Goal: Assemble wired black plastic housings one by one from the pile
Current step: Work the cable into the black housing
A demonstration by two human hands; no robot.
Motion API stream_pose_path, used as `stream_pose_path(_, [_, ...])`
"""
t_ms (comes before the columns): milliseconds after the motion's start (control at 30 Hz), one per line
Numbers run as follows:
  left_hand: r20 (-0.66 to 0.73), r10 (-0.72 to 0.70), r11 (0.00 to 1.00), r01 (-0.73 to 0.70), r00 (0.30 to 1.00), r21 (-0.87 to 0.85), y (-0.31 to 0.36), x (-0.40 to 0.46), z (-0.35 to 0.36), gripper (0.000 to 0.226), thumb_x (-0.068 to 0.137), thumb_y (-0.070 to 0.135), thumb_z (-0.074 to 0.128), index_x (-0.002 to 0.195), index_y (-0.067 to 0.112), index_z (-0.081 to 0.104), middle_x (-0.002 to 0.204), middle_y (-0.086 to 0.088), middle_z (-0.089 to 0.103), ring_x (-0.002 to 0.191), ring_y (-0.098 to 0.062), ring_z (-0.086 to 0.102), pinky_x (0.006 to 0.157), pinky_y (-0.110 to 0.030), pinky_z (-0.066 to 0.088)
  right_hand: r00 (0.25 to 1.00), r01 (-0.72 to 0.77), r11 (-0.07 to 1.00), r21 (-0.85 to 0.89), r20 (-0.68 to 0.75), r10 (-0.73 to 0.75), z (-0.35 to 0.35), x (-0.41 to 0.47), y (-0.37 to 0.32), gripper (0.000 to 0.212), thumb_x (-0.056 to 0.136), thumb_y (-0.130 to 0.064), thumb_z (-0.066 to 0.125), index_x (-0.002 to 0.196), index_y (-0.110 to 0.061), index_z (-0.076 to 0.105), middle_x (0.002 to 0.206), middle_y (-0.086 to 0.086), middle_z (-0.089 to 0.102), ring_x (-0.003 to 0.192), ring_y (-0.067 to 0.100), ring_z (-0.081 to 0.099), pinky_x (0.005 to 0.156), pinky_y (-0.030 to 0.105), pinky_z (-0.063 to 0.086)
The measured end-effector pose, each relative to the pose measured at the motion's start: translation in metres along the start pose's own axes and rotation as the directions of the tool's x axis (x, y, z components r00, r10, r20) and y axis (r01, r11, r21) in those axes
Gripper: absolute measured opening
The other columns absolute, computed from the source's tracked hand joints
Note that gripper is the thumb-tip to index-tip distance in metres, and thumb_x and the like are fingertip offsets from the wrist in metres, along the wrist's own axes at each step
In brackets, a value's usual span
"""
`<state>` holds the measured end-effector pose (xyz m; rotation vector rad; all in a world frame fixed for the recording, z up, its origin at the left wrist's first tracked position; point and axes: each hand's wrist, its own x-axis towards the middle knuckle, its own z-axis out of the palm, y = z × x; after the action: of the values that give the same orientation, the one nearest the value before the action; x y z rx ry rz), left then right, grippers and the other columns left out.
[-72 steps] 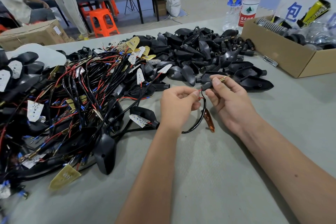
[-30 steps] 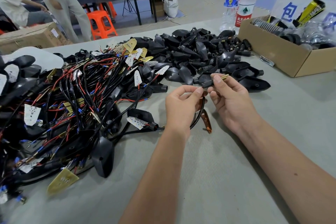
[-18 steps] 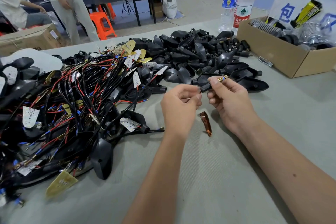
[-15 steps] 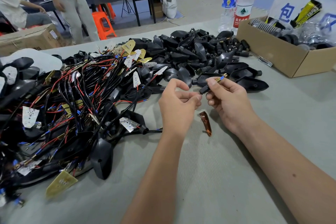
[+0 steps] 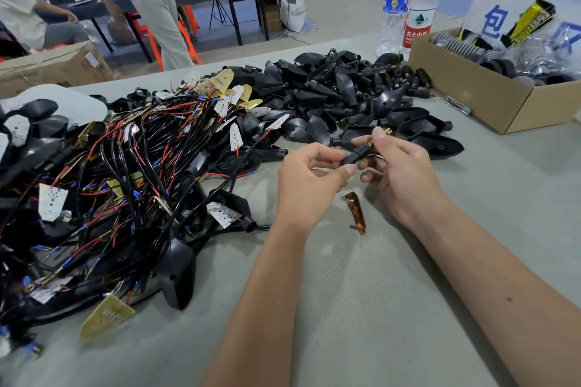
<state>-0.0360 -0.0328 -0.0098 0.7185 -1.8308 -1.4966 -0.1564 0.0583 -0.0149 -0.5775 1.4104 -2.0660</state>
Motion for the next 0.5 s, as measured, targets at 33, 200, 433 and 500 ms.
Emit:
stream_pose_path(33, [0.009, 0.003, 1.000, -0.003, 1.000, 0.030, 0.000, -0.001, 0.000, 0.017, 0.080, 0.014, 0.086, 0.082, 0.025, 0.073, 0.082, 0.000, 0.075, 0.073, -0.023, 0.075, 0.072, -0.040, 0.063, 1.000, 0.004, 1.000, -0.005, -0.025, -0.005, 0.000, 0.000, 0.000, 0.034, 0.106, -0.028, 0.056, 0.095, -0.004, 0.078, 0.085, 0.010, 0.069, 0.066, 0.015, 0.058, 0.052, 0.025, 0.048])
stream_pose_path(200, [0.069, -0.013, 0.995, 0.006, 0.998, 0.096, 0.006, -0.006, 0.005, 0.014, 0.084, 0.015, 0.082, 0.083, 0.019, 0.069, 0.085, -0.005, 0.073, 0.077, -0.030, 0.074, 0.075, -0.048, 0.063, 0.994, 0.003, 1.000, 0.027, -0.106, -0.001, -0.005, 0.003, -0.002, 0.034, 0.104, -0.029, 0.060, 0.089, -0.007, 0.080, 0.074, 0.005, 0.062, 0.058, 0.011, 0.053, 0.049, 0.023, 0.043])
stream_pose_path(433, [0.119, 0.031, 0.974, -0.057, 0.992, 0.222, 0.010, -0.008, 0.003, 0.020, 0.087, 0.014, 0.077, 0.076, 0.023, 0.063, 0.079, 0.007, 0.069, 0.065, -0.022, 0.072, 0.065, -0.038, 0.061, 0.986, 0.061, 0.998, -0.020, -0.154, -0.063, -0.006, 0.005, 0.002, 0.033, 0.105, -0.026, 0.059, 0.089, -0.004, 0.077, 0.067, -0.001, 0.062, 0.055, 0.010, 0.049, 0.046, 0.022, 0.041])
stream_pose_path(500, [0.110, 0.128, 0.938, -0.157, 0.986, 0.310, 0.011, -0.008, 0.002, 0.020, 0.086, 0.015, 0.077, 0.077, 0.024, 0.061, 0.077, 0.010, 0.068, 0.059, -0.015, 0.069, 0.061, -0.029, 0.057, 0.985, 0.090, 0.995, -0.048, -0.145, -0.096, -0.007, 0.005, 0.002, 0.033, 0.105, -0.027, 0.058, 0.091, -0.003, 0.076, 0.068, -0.001, 0.062, 0.056, 0.010, 0.051, 0.047, 0.022, 0.042])
